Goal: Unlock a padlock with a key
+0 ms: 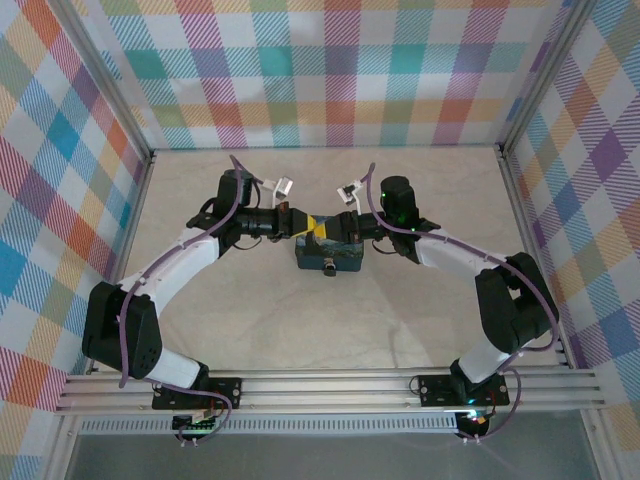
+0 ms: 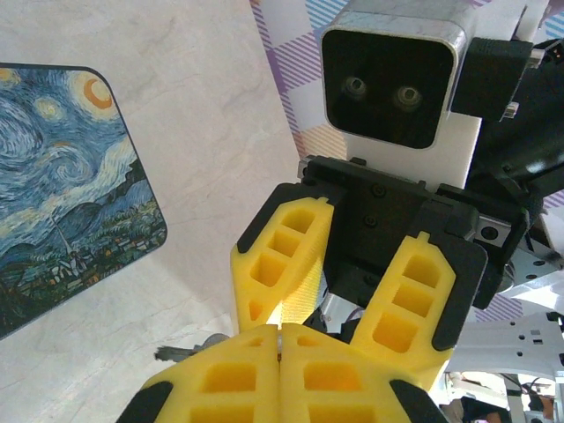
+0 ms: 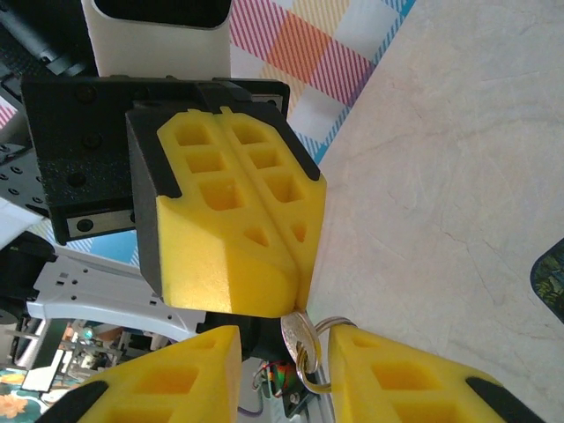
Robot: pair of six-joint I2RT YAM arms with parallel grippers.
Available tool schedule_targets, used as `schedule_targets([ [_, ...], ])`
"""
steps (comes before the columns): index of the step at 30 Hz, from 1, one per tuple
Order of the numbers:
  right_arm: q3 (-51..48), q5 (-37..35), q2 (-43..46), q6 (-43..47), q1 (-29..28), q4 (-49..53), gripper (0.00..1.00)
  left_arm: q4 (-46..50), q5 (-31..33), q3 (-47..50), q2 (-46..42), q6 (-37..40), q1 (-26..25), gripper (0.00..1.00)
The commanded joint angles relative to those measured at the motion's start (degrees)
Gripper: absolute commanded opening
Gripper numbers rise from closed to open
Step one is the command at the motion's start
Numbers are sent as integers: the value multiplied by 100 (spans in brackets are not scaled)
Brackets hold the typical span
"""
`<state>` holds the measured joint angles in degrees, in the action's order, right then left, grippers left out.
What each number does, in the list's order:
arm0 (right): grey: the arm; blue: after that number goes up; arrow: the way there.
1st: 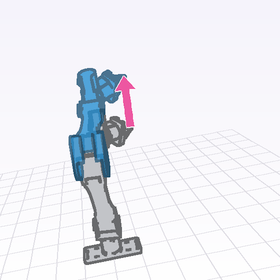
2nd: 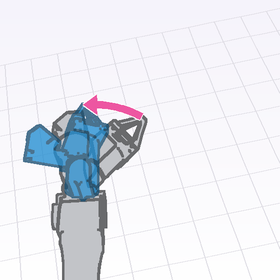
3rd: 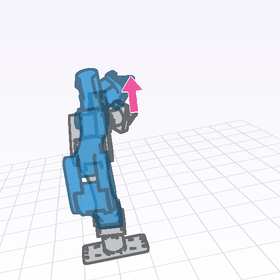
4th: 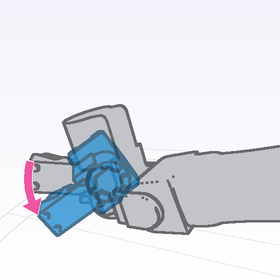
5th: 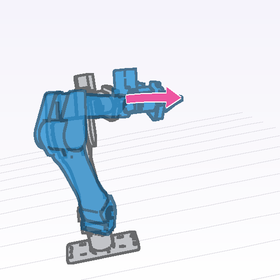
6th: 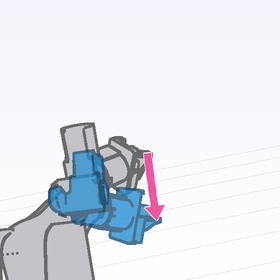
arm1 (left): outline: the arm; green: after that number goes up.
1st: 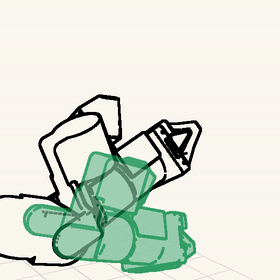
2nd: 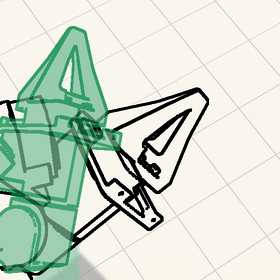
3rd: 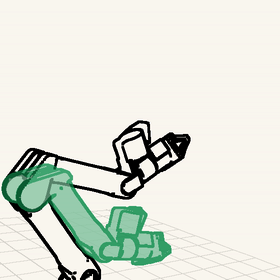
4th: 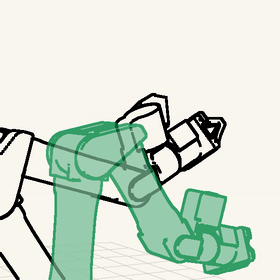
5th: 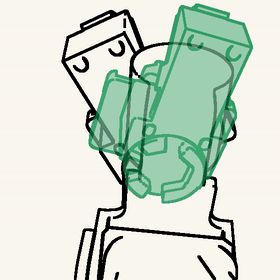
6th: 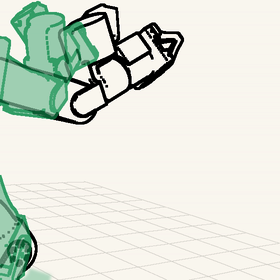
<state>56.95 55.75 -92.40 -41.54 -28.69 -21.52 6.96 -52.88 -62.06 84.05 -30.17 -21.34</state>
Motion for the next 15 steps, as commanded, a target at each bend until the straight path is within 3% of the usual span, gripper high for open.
schedule_targets([
  [1,-69,50,-22,-375,21,-703,29,-59,-68,-82,17,53,-37,0],
  [11,-165,67,-86,-677,21,-1136,15,-114,-104,-95,6,23,-37,0],
  [15,-166,43,-67,-711,21,-1175,19,-206,-219,-90,2,-6,-37,0],
])
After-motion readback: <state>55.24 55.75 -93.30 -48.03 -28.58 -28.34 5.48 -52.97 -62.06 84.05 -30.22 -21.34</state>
